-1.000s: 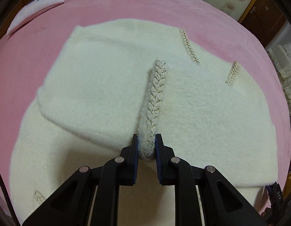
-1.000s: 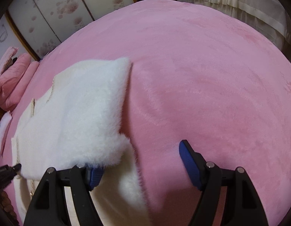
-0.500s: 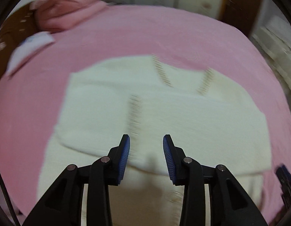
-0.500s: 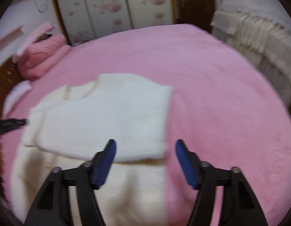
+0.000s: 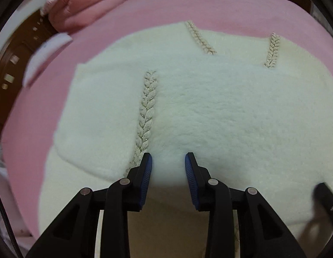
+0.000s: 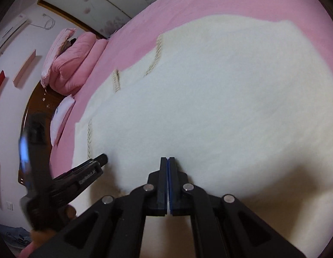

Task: Fold large clothes
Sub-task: 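Press the folded cardigan flat with both closed tools, then open both tools and move them back toward the braided hem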

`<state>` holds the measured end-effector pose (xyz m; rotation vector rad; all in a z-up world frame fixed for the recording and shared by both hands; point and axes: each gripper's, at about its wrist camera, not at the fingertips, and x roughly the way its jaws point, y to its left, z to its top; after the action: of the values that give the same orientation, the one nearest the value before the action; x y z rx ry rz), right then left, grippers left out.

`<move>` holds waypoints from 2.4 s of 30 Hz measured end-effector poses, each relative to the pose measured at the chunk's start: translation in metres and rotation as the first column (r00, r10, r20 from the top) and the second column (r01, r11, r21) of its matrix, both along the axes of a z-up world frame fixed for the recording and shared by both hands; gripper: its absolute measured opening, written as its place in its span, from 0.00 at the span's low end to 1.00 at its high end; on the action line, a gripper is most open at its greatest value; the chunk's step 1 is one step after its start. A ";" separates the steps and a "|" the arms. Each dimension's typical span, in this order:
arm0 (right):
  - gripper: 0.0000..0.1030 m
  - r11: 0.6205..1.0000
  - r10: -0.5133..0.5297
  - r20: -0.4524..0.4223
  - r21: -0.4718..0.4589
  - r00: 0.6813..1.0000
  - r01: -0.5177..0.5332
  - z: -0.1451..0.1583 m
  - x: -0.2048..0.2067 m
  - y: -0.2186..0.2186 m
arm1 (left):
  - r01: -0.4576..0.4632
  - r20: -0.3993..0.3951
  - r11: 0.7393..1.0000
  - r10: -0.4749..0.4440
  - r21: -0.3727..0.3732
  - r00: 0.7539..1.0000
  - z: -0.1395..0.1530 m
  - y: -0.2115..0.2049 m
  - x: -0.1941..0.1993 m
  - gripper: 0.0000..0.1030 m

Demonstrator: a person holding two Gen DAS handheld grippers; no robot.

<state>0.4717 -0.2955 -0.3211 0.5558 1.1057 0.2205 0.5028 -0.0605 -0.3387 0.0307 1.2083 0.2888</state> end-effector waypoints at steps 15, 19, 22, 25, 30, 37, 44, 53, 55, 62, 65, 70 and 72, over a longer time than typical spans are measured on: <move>0.00 0.959 -0.170 0.075 -0.217 0.983 0.182 0.021 -0.020 -0.063 | -0.031 0.009 0.999 0.031 -0.025 0.999 0.015 0.018 -0.015 0.27; 0.00 0.998 0.008 0.010 0.061 1.000 -0.009 -0.008 0.002 -0.013 | 0.089 0.063 0.951 -0.073 -0.298 0.995 0.033 -0.005 -0.013 0.27; 0.00 0.991 0.033 0.045 0.131 0.998 -0.038 -0.010 0.022 0.000 | 0.118 0.056 0.912 -0.104 -0.394 0.993 0.027 -0.020 0.004 0.27; 0.00 0.992 0.046 0.025 0.116 0.999 -0.049 -0.014 0.054 -0.004 | 0.086 0.064 0.907 -0.065 -0.413 0.996 0.023 -0.027 0.018 0.27; 0.00 0.993 0.024 0.067 -0.121 0.997 -0.016 -0.007 0.083 -0.052 | 0.073 0.107 0.963 -0.046 -0.258 0.993 0.015 -0.004 0.046 0.20; 0.00 0.912 -0.191 0.059 -0.358 0.980 0.199 0.008 0.068 -0.123 | 0.064 0.130 0.972 -0.035 -0.228 0.991 0.002 0.051 0.053 0.08; 0.00 0.858 -0.239 0.065 -0.452 0.969 0.242 0.013 0.053 -0.102 | 0.028 0.104 0.968 -0.002 -0.249 0.995 0.004 0.052 0.043 0.08; 0.00 0.865 -0.334 -0.024 -0.404 0.942 0.297 0.026 -0.015 -0.106 | 0.098 0.092 0.960 -0.076 -0.263 0.993 0.012 0.046 -0.022 0.08; 0.00 0.858 -0.372 -0.037 -0.396 0.927 0.328 0.025 -0.036 -0.108 | 0.110 0.073 0.959 -0.094 -0.260 0.993 0.011 0.045 -0.040 0.08; 0.00 0.869 -0.403 -0.156 -0.376 0.902 0.323 0.025 -0.070 -0.110 | 0.094 0.039 0.968 -0.087 -0.233 0.995 0.020 0.041 -0.066 0.09; 0.00 0.861 -0.376 -0.160 -0.423 0.913 0.281 0.038 -0.080 -0.096 | 0.079 -0.001 0.969 -0.082 -0.234 0.997 0.030 0.041 -0.070 0.12; 0.00 0.882 -0.357 -0.179 -0.388 0.917 0.268 0.058 -0.095 -0.078 | 0.105 -0.074 0.975 -0.122 -0.198 0.990 0.032 0.047 -0.074 0.34; 0.00 0.887 -0.336 -0.183 -0.392 0.924 0.245 0.062 -0.102 -0.065 | 0.117 -0.087 0.973 -0.136 -0.201 0.987 0.037 0.051 -0.081 0.42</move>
<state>0.3698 -0.3609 -0.2591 0.4150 1.2496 -0.3243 0.4222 -0.0098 -0.3022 -0.0485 1.3240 0.0562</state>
